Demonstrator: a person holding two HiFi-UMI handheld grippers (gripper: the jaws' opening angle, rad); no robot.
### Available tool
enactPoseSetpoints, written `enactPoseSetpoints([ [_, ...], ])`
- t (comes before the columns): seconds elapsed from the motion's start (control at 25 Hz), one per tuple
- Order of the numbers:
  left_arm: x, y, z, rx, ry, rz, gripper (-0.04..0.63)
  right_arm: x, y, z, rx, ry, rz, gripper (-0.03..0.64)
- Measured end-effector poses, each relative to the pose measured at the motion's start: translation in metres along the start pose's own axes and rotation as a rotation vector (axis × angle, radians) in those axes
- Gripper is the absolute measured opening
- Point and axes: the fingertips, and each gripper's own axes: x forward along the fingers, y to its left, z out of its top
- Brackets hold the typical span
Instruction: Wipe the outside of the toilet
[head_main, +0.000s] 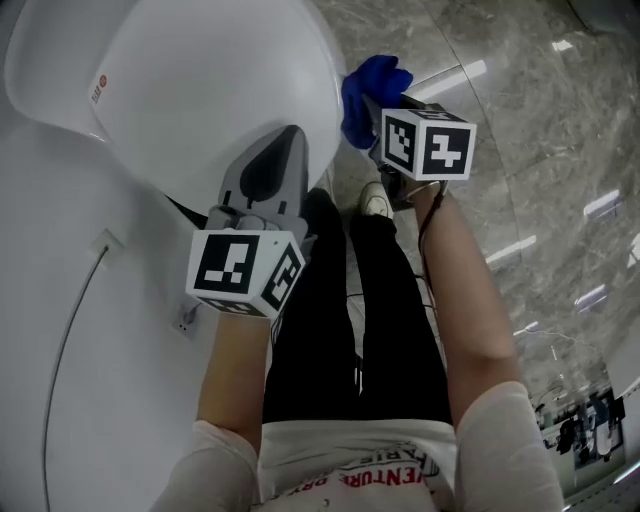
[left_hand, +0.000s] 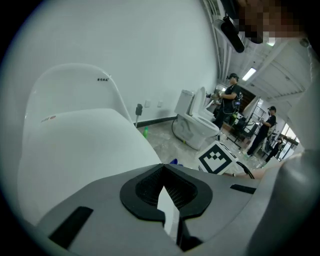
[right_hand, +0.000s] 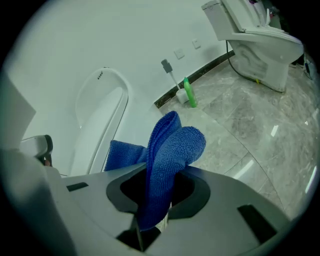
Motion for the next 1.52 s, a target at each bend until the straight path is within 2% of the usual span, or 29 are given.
enactPoseSetpoints([
  [0.16, -0.021, -0.019, -0.029, -0.030, -0.001, 0.015, 0.006, -0.012, 0.008, -0.024, 0.000, 0.013, -0.005, 0.075],
  [0.28, -0.037, -0.025, -0.048, -0.042, 0.008, 0.023, 0.006, -0.019, 0.013, -0.044, 0.040, 0.012, -0.001, 0.075],
  [0.44, -0.060, -0.023, -0.073, -0.063, 0.023, 0.039, 0.006, -0.024, 0.024, -0.073, 0.081, 0.014, 0.000, 0.075],
  [0.8, -0.112, -0.008, -0.120, -0.114, 0.008, 0.047, 0.006, -0.026, 0.066, -0.130, 0.084, 0.028, -0.019, 0.075],
  [1.2, -0.175, 0.045, -0.176, -0.199, 0.027, 0.123, 0.006, -0.002, 0.140, -0.189, 0.066, 0.117, 0.023, 0.077],
  [1.32, -0.193, 0.062, -0.181, -0.231, 0.011, 0.156, 0.006, 0.003, 0.153, -0.193, 0.071, 0.138, 0.001, 0.077],
  [1.52, -0.220, 0.076, -0.172, -0.282, -0.023, 0.179, 0.006, -0.020, 0.167, -0.192, 0.145, 0.153, -0.020, 0.077],
])
